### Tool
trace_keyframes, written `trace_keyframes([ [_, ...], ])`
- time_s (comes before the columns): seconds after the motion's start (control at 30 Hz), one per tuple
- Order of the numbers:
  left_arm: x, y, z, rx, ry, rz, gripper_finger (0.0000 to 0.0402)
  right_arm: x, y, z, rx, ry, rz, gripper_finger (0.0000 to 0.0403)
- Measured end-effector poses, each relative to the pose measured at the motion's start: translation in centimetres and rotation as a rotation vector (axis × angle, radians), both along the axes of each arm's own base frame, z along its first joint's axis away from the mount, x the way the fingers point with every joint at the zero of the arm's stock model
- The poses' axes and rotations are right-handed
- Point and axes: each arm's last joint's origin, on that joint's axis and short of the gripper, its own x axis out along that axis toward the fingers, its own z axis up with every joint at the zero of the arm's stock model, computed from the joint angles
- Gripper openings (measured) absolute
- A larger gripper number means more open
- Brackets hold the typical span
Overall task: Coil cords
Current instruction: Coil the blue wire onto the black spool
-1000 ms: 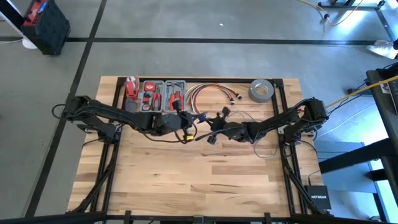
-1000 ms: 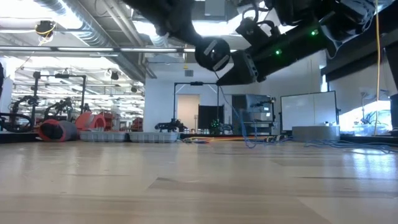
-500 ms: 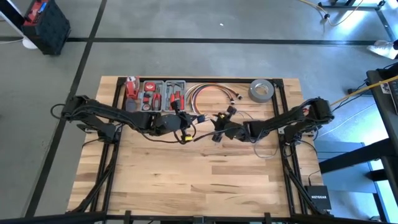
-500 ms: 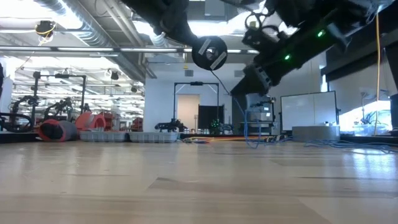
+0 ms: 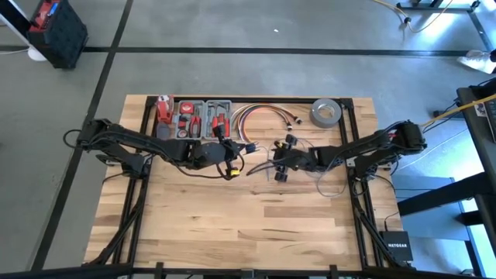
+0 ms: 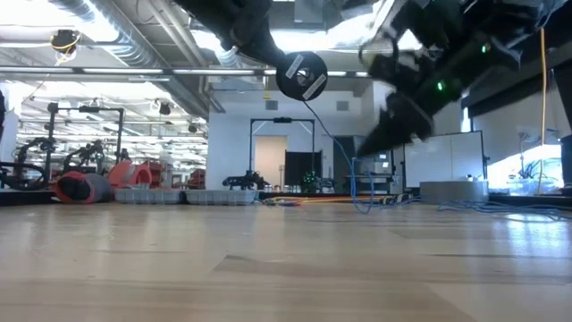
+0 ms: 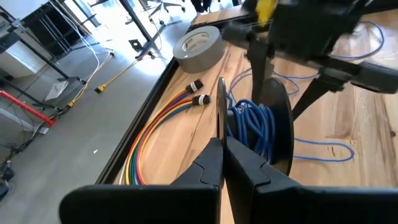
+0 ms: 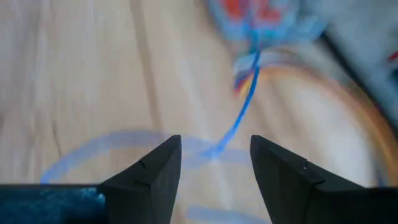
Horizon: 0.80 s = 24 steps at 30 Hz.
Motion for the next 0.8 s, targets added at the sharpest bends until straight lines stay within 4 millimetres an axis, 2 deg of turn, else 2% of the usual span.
trace_keyframes([
  [0.17,0.0,0.0,0.0,0.004,0.003,-0.002,0.0,-0.4,-0.7,-0.6,0.05,0.05,-0.008,0.0197],
  [0.27,0.0,0.0,0.0,0.007,0.005,-0.003,0.0,-0.4,-1.1,-0.7,-0.014,0.066,-0.023,0.0197],
  [0.43,0.0,0.0,0.0,0.007,0.006,-0.003,0.0,0.3,-2.4,-1.9,-0.177,0.082,-0.164,0.0197],
  [0.63,0.0,0.0,0.0,0.017,0.011,-0.007,0.0,0.9,-3.2,-5.3,-0.181,0.22,-0.081,0.0197],
  [0.8,0.0,0.0,0.0,0.017,0.007,-0.008,0.0,2.2,-3.2,-6.0,-0.246,0.148,-0.029,0.0197],
])
